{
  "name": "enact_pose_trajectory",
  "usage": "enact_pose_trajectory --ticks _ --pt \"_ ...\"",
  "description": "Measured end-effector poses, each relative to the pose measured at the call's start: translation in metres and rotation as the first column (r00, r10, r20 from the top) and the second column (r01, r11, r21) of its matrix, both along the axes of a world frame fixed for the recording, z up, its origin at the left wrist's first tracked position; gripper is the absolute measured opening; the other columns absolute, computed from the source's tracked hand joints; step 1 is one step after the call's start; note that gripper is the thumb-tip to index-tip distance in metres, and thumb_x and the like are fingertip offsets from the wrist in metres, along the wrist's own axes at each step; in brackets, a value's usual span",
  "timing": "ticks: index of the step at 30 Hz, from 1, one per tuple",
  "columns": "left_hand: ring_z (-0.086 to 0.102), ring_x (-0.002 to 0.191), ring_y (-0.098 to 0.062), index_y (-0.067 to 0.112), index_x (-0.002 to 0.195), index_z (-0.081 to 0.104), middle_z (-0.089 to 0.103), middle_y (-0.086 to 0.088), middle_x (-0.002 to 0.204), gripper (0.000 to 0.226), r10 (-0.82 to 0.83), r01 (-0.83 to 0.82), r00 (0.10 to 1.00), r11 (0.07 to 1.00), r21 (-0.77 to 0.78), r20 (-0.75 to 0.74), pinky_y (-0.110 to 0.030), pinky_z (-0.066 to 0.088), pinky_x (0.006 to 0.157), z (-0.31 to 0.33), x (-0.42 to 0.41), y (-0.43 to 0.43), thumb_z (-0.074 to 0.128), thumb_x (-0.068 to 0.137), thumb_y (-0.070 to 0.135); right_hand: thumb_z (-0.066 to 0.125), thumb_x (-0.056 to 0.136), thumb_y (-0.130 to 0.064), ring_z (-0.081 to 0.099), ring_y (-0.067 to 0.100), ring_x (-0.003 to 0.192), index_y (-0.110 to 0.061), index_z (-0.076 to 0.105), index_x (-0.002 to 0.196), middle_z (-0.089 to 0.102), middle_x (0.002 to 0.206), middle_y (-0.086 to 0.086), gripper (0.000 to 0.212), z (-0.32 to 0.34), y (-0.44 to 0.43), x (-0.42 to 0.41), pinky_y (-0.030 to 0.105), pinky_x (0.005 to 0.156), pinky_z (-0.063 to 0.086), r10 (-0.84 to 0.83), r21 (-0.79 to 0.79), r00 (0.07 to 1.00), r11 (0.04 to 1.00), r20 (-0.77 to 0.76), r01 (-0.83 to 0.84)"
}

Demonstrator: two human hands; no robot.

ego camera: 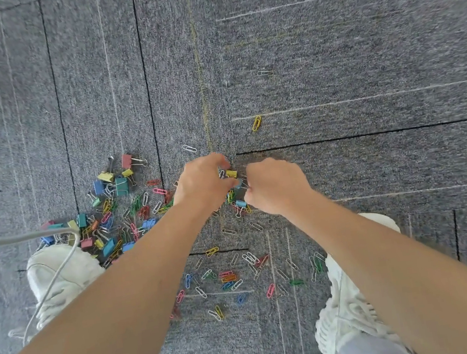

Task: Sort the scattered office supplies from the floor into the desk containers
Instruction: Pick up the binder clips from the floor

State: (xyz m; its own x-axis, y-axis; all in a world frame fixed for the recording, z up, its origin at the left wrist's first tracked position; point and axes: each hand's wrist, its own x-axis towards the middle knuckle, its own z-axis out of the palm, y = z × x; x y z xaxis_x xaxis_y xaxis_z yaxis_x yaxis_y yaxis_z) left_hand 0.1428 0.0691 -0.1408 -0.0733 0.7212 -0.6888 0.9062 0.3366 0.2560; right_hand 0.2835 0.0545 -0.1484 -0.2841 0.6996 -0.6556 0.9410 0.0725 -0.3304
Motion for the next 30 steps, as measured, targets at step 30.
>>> enact_pose_trajectory --ticks 30 --pt "0.047 0.055 -0.015 0.013 0.098 0.054 0.055 -0.004 0.069 0.021 0.88 -0.813 0.045 0.307 -0.495 0.473 -0.027 0.039 0.051 0.009 -0.027 -0.057 0.041 0.09 -0.002 0.024 0.059 0.026 0.047 0.012 0.059 -0.019 0.05 0.057 0.056 0.063 0.001 0.052 -0.013 -0.018 0.021 0.025 0.057 0.041 -0.826 -0.689 0.207 0.555 -0.524 0.466"
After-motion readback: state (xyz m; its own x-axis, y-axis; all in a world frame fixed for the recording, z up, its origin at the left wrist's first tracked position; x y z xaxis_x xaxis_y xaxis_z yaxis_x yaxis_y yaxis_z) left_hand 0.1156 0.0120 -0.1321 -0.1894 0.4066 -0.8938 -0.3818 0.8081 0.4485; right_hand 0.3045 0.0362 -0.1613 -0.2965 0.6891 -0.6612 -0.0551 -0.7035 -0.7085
